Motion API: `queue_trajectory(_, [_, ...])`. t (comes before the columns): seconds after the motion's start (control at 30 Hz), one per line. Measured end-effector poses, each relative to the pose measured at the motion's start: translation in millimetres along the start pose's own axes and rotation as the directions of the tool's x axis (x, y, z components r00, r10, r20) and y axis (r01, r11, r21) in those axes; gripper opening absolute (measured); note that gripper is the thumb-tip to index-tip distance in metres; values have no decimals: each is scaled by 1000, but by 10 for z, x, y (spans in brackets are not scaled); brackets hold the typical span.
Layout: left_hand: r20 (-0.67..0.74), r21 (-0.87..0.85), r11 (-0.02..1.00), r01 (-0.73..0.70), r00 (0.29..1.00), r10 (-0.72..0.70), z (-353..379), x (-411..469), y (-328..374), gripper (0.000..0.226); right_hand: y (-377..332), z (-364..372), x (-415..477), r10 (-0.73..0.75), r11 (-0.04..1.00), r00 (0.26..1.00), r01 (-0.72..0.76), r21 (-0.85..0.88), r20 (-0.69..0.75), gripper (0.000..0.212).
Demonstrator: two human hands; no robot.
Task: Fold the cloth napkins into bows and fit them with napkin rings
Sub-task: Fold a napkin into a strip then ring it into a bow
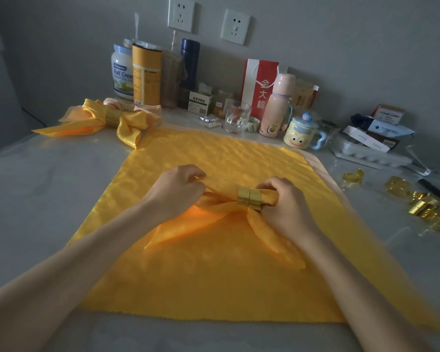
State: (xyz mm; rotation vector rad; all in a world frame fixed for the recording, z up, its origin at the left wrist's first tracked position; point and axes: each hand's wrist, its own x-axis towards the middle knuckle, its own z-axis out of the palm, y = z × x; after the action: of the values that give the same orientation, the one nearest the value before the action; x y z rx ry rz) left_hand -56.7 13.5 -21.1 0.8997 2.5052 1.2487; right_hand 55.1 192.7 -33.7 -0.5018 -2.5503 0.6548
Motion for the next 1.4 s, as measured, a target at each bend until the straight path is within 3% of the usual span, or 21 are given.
queue_trajectory(0.07, [-1,357,918,-174,982,187,-4,-50,23,57,-17,41,-10,30,998,998,-32,48,48,24])
queue_trajectory(0.1, [29,452,843,-291,950,312,38,-93,43,64,-39,50,-16,54,994,995,-61,90,85,23])
queue_trajectory(0.2, [215,533,658,-532,837,503,222,-141,144,69,-129,45,-25,77,947,985,-120,298,152,21])
queue_trajectory(0.3, [234,565,614,-551,821,521,285,-82,146,61,-202,9,-68,74,903,972,-160,399,222,23])
queue_trajectory(0.5, [209,498,656,-567,813,544,211,-77,86,52,-187,-67,-44,143,822,926,-308,479,350,21])
queue_trajectory(0.73, [232,524,643,-559,820,523,192,-106,60,54,-151,-136,-16,143,856,874,-345,385,465,33])
queue_trajectory(0.83, [177,555,675,-487,861,476,141,-111,32,85,-124,-95,-38,136,906,907,-276,320,398,35])
queue_trajectory(0.9, [116,513,783,-352,932,344,50,-92,-10,109,-89,-85,-41,131,943,935,-220,249,330,30])
queue_trajectory(1.0, [22,234,969,-83,997,80,-25,-139,-55,127,-87,-159,-25,98,931,915,-223,289,392,32])
queue_trajectory(1.07, [-20,137,990,33,999,-30,0,-184,-72,121,-111,-214,-20,77,883,896,-265,387,437,30])
queue_trajectory(1.17, [-57,87,987,136,990,-131,17,-267,-101,107,-151,-199,-39,76,888,930,-228,400,361,18])
queue_trajectory(1.27, [-88,96,974,207,976,-199,-3,-379,-180,104,-137,-112,-50,-1,979,957,-59,198,289,27])
queue_trajectory(1.4, [-210,203,957,208,964,-165,-4,-519,-202,87,-182,-76,-86,-44,980,940,-26,198,339,47])
